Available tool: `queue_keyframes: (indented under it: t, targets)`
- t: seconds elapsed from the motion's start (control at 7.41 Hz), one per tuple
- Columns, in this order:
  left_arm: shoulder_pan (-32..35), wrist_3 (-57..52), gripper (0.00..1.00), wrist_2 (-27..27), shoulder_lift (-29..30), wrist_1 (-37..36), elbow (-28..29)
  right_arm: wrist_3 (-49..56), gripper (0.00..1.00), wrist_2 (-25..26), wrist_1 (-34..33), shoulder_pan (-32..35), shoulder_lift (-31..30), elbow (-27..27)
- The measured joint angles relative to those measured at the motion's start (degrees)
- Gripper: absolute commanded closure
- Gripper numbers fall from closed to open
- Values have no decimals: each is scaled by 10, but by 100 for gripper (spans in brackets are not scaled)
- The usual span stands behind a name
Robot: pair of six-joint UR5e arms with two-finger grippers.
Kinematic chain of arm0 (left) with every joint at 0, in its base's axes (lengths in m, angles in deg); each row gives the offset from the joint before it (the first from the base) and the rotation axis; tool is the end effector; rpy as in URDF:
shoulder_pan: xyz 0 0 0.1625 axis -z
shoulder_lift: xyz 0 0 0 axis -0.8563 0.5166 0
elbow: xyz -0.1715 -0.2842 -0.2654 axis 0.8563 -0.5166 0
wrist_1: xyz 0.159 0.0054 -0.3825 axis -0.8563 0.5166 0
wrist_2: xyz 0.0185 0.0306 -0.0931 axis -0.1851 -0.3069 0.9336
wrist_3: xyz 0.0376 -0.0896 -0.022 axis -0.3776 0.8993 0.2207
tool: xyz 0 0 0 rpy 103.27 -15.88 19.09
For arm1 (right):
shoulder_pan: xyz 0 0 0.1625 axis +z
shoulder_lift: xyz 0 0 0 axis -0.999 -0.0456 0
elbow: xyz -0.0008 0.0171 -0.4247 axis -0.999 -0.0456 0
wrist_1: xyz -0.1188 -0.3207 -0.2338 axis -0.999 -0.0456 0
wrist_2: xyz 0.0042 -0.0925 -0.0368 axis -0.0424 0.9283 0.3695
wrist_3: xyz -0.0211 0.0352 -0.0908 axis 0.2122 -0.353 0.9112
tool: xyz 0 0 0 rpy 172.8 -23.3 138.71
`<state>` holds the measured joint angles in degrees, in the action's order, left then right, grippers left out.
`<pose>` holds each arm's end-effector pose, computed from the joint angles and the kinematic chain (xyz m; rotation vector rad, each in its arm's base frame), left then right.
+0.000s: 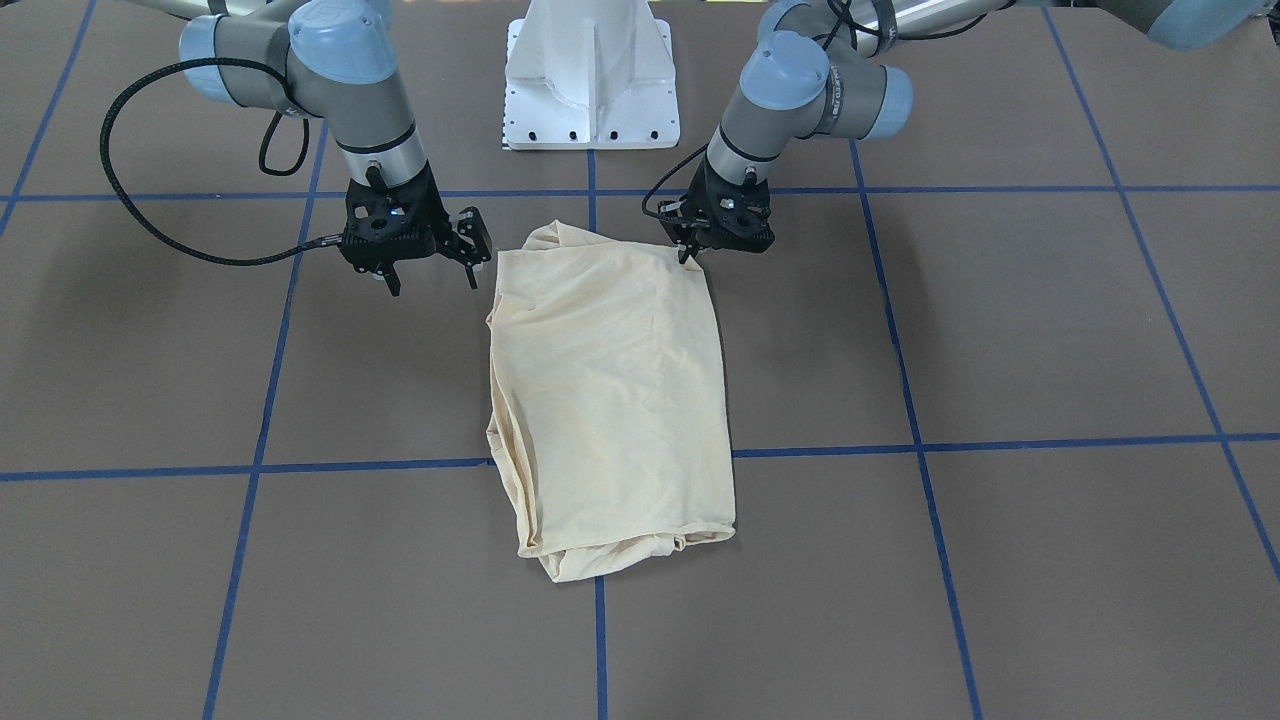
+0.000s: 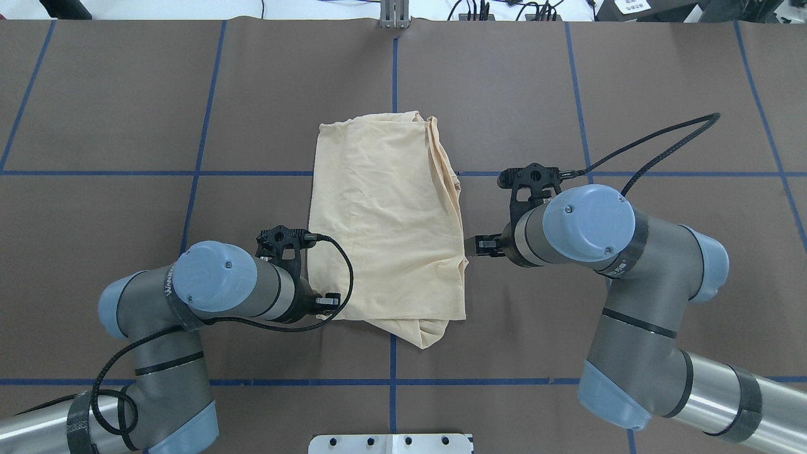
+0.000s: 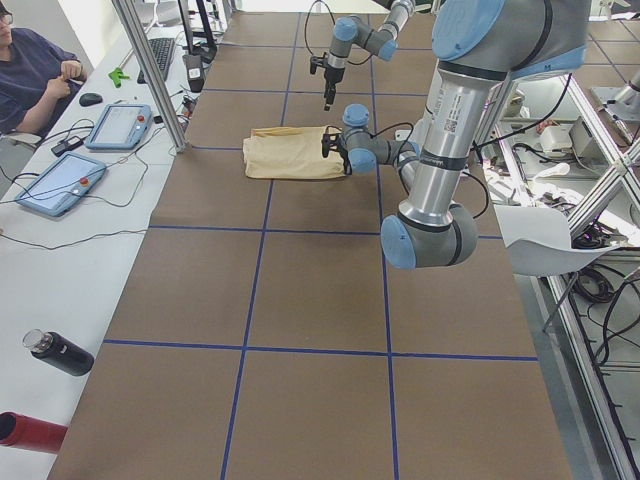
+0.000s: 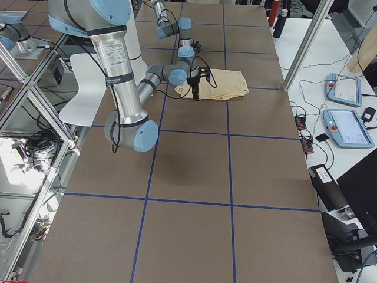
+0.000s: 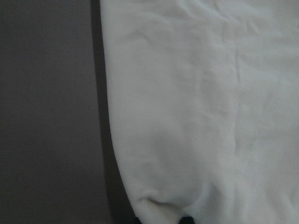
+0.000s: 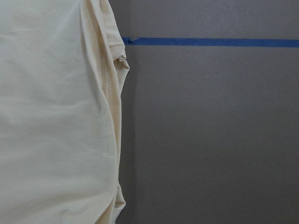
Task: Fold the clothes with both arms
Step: 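Move both grippers to the shirt's end nearest the robot, then grasp the near end corners with the left and right grippers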
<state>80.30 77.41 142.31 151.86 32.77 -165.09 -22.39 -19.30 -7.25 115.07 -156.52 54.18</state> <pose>0.5435 -0.3298 0.2977 0.0758 1.0408 -0.0202 -0.4662 -0.3794 0.2914 0.2235 -0.8295 0.0655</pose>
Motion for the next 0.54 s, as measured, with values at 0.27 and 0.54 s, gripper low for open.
queue_keyframes:
  t: [0.27, 0.54]
  targets:
    - [0, 0, 100, 0, -1, -1, -3, -104, 3, 1, 1, -19, 12, 2]
    - [0, 1, 100, 0, -2, -1, -4, -247, 11, 19, 1, -61, 27, -6]
